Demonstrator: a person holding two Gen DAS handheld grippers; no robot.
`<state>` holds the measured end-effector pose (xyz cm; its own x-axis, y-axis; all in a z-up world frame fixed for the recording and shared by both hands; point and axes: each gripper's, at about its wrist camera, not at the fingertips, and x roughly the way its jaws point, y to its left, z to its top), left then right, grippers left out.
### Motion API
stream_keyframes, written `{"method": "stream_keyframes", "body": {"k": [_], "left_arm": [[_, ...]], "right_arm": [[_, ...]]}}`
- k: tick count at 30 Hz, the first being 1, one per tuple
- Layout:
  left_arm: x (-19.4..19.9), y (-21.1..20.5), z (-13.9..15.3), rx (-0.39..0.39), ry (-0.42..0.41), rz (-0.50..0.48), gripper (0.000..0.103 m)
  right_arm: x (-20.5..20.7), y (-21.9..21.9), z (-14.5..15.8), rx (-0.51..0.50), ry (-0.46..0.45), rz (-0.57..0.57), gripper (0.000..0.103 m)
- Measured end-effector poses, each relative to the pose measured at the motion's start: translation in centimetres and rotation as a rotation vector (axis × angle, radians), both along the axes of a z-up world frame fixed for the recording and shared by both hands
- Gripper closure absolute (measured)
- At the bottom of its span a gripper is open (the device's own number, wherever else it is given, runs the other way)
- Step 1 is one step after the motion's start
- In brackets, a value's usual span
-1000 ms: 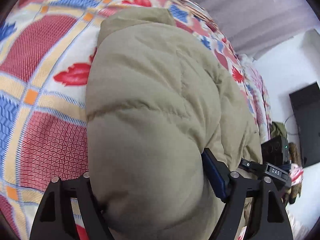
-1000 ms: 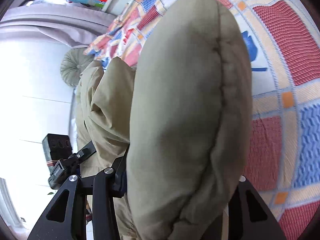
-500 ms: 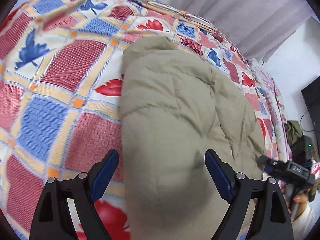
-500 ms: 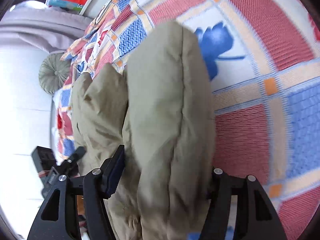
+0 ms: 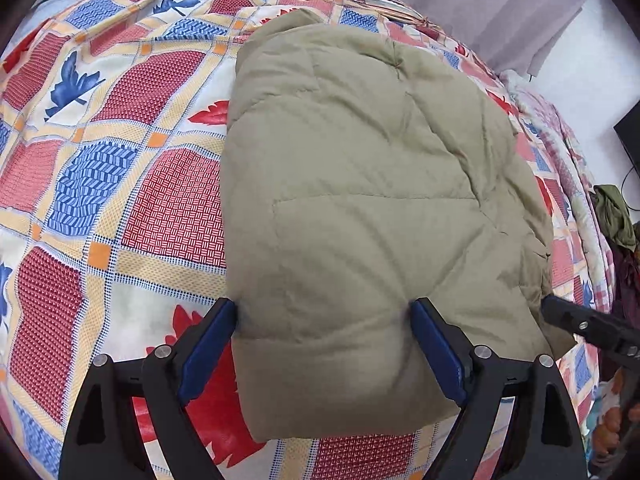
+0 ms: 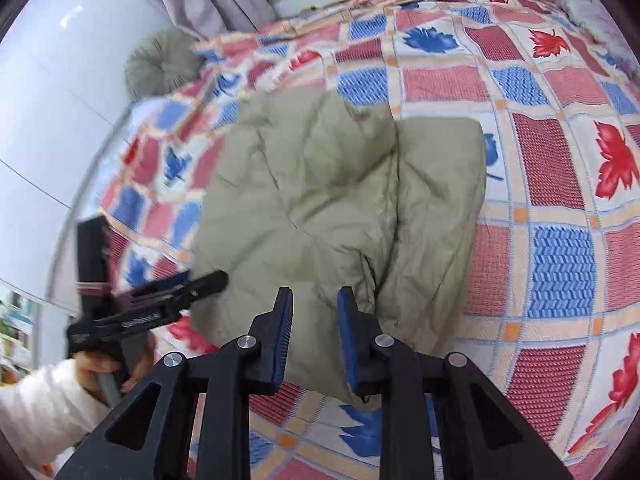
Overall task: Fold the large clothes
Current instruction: 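Open both tools and pull them back from the jacket bundle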
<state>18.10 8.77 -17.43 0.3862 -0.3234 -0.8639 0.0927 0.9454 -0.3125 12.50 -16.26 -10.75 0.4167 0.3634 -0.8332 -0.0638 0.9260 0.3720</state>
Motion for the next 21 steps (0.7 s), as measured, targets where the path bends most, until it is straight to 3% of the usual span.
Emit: {"method": "stream_keyframes", "body": {"k": [6,10,16,21], "left_arm": [[-0.7,-0.6,-0.6,0.015,0.019,-0.017,0.009],[-0.9,-0.9,-0.7,0.031,0.023,-0.009,0.009],[-1.1,-1.1,0.1,0.065,0.054,0.020,0.009],[-1.6,-1.4,1.4,0.111,0.068,0.025,0.009]], "right_arm": [[-1.2,-3.1,-5.1,0.004,0.120,-0.131,0.093],[-1.8,-3.5,-7.6,0.028,0.183,-0.175,0.094],[-1.6,-3.4,-8.1,0.021,0.198,-0.193,0.094],[-2.2,-3.5,-6.3,0.030,0.198,-0.186,0.094]]}}
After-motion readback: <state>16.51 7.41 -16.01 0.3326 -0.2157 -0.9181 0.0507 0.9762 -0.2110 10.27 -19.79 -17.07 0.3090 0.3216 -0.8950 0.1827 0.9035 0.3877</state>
